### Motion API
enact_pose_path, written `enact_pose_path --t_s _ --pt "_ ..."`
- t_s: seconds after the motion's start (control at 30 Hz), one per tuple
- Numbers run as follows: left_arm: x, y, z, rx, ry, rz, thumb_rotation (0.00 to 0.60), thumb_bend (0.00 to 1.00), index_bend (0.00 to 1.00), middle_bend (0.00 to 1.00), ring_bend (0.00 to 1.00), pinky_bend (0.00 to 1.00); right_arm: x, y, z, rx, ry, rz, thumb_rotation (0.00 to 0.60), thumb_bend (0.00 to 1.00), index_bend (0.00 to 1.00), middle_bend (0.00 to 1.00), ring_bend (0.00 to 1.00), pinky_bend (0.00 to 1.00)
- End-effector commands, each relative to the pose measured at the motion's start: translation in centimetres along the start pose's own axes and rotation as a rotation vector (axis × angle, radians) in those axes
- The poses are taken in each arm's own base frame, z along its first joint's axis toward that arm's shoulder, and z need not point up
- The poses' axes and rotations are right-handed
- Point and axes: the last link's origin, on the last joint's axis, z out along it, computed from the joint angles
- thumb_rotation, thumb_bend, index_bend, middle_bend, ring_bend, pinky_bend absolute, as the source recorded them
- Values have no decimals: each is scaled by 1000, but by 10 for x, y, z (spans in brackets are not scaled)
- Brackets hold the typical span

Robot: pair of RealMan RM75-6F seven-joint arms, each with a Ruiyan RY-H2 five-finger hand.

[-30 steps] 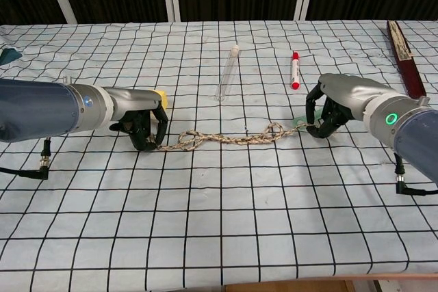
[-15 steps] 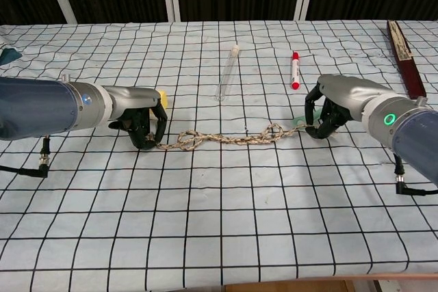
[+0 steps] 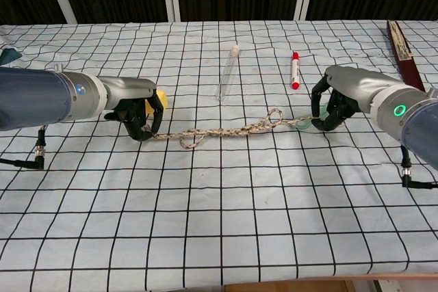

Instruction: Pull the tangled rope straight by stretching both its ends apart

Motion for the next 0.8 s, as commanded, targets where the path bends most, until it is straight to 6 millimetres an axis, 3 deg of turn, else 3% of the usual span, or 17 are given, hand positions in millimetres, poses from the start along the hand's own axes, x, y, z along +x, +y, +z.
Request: enact_pose_path --t_s 0.03,0.3,0.8 --pt "8 -5 -4 8 21 1 600 510 679 949 866 873 4 4 -1 -4 10 -1 600 472 638 963 1000 1000" --pt "30 -27 -10 53 67 -7 600 511 680 950 866 873 23 19 -2 -26 42 -1 600 472 638 963 1000 1000" --pt "66 -71 -26 151 150 47 600 511 680 950 866 873 58 74 -2 -113 87 -35 600 471 637 963 1000 1000"
